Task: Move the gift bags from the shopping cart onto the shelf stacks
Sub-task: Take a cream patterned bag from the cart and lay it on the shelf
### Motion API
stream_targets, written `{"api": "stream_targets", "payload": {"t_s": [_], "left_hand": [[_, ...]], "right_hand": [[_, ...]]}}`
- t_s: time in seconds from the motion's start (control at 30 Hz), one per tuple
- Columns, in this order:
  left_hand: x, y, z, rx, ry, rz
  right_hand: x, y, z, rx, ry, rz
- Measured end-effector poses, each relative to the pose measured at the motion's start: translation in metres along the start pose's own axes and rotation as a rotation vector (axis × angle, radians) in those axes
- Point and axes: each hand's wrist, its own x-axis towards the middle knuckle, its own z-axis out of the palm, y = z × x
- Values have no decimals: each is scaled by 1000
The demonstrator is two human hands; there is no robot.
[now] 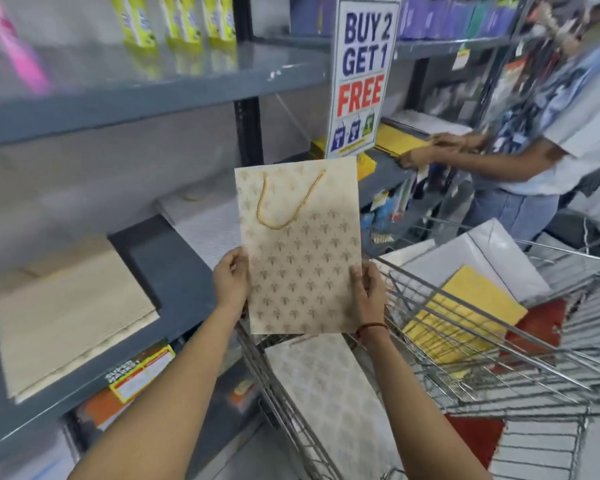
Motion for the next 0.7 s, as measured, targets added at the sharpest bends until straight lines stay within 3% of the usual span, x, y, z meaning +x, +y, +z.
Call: {"api": "stream_targets", "payload": {"t_s": [0.13,0.37,0.5,0.7], "left_hand": [[4,11,-37,-39,109,30],[22,5,-144,-135,338,-71],[21,-15,-212,-74,426,-195],[21,-21,-285,64,649,-228]], "right_hand": [[4,-5,36,13,-31,39],[1,-23,145,44,-196,41],[-13,-32,221,21,-348,54],[-37,-36,321,-19,-519,172]]}}
